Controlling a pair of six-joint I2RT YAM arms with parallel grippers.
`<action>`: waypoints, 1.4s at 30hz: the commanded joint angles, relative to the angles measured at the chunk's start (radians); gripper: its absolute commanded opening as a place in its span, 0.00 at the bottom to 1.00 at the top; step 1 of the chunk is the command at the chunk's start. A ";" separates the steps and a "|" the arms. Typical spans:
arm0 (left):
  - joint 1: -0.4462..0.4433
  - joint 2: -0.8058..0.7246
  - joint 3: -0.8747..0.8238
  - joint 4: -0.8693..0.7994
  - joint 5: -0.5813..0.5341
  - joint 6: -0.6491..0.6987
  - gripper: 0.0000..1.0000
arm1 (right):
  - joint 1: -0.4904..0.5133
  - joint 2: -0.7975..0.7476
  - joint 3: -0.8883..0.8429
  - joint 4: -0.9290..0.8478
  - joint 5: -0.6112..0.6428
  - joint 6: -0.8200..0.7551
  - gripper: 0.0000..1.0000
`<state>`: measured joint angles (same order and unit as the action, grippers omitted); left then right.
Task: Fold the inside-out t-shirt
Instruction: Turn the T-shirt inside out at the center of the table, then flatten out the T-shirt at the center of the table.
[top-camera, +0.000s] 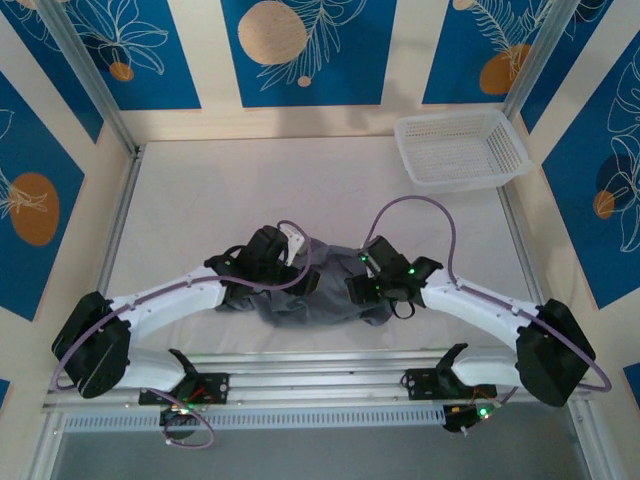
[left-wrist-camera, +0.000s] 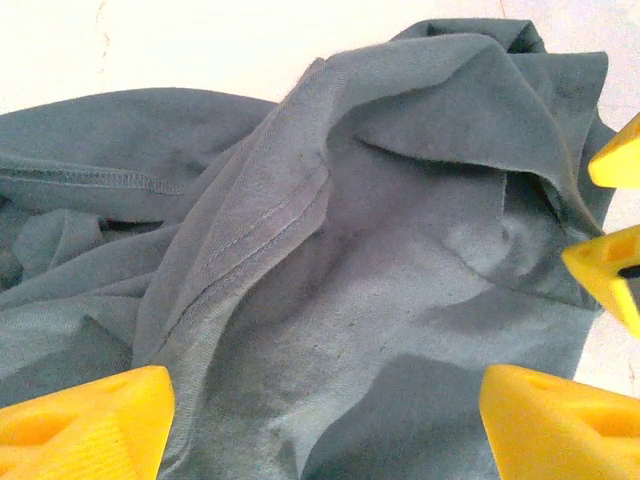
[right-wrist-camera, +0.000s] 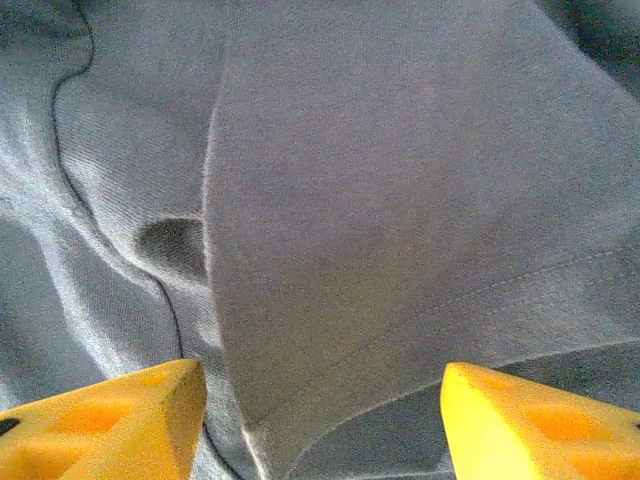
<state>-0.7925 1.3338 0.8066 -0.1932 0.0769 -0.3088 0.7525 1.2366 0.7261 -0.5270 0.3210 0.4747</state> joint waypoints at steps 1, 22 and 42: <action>-0.002 0.016 0.007 0.024 -0.002 -0.011 0.80 | 0.032 0.029 0.042 -0.034 0.102 0.018 0.64; -0.002 -0.013 -0.014 -0.018 -0.046 -0.053 0.80 | 0.059 0.158 0.127 -0.093 0.260 0.062 0.14; 0.028 -0.135 -0.054 -0.062 -0.148 -0.187 0.00 | 0.047 -0.304 0.173 0.004 0.051 0.136 0.00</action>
<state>-0.7841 1.3155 0.6254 -0.2665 -0.0132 -0.5510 0.8040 1.0176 0.8192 -0.5095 0.4080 0.5766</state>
